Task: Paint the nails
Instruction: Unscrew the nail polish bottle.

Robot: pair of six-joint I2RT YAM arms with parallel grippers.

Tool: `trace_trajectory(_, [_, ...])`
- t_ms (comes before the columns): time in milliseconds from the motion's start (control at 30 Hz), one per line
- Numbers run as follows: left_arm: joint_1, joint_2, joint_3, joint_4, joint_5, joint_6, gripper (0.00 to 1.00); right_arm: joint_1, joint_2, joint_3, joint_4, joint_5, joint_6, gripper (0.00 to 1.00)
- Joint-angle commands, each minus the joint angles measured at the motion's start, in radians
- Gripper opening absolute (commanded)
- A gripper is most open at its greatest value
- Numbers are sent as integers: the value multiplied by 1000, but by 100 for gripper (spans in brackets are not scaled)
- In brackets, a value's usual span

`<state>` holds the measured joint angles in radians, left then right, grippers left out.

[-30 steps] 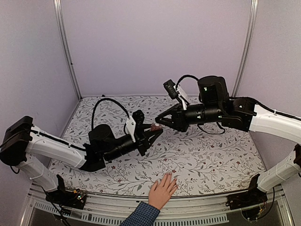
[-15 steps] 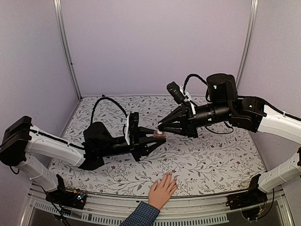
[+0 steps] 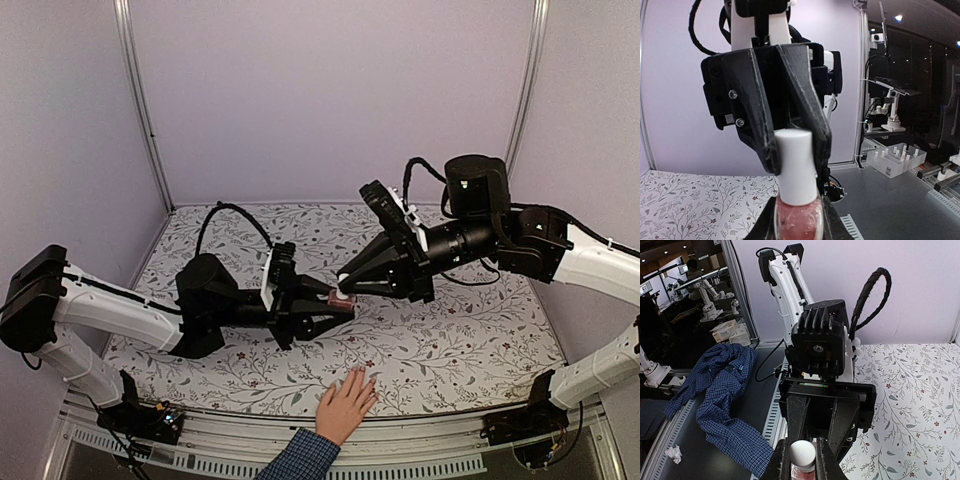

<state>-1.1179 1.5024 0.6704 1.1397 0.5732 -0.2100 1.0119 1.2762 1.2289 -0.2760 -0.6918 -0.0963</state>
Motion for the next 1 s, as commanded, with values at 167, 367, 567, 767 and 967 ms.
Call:
trace_trajectory(167, [-12,-37,-55,106,-19,91,0,-15,-37,0,51,244,53,88])
trace_trajectory(367, [3,-51,-102,119,-110,92,0,-14,-78,-8,58,428,109,99])
trace_trajectory(567, [20,-58,-137,139,-193,89,0,-16,-95,-25,46,722,262,99])
trace_trajectory(767, [41,-50,-134,110,-324,100,0,-19,-126,-88,107,705,283,99])
trace_trajectory(967, [47,-13,-80,39,-426,119,0,-24,-77,-47,62,610,328,99])
